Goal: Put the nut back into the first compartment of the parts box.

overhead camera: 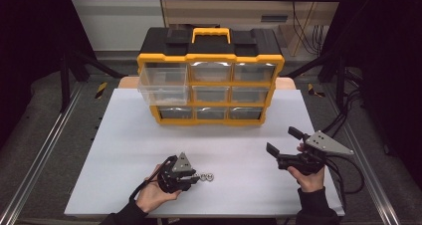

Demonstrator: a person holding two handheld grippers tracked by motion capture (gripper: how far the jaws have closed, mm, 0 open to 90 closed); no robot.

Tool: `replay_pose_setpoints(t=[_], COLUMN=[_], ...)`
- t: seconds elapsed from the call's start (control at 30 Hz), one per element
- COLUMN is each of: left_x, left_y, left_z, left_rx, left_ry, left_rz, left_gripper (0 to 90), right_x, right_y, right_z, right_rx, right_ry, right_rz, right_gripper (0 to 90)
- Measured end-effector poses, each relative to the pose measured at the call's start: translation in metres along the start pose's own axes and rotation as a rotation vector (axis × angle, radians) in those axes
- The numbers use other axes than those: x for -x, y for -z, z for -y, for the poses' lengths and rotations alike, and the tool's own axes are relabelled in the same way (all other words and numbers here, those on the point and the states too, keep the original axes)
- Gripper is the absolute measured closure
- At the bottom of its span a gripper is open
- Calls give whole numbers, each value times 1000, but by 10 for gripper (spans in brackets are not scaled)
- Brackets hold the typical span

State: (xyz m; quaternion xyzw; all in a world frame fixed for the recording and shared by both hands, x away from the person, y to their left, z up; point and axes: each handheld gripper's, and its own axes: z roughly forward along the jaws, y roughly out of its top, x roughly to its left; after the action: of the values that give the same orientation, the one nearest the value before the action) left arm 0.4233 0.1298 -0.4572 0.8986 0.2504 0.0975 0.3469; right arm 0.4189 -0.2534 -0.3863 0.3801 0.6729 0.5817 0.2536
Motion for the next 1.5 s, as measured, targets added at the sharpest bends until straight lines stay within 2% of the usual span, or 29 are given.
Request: replay_pose_setpoints(t=[0.3,0.6,0.87,1.13,1.5], left_x=[-4,-8,-9,-14,-16], left_y=[13,33,47,66,87], left_z=[-2,-7,-13,-20,-35], left_rx=[31,86,107,155,199], left_ry=[26,47,49,67,56], left_rz=[-14,-49,-61,-80,-96], left_gripper=[694,694,694,694,694], right_x=[1,1,0,0,0], right_y=[0,-1,-2,-3,-2], right_z=[1,1,1,2,2], right_rx=[0,-1,-8,-8,-8], right_ry=[1,-1,0,-1,1], right_rz=[-2,0,4,-2,2], right_gripper=[29,29,29,29,28])
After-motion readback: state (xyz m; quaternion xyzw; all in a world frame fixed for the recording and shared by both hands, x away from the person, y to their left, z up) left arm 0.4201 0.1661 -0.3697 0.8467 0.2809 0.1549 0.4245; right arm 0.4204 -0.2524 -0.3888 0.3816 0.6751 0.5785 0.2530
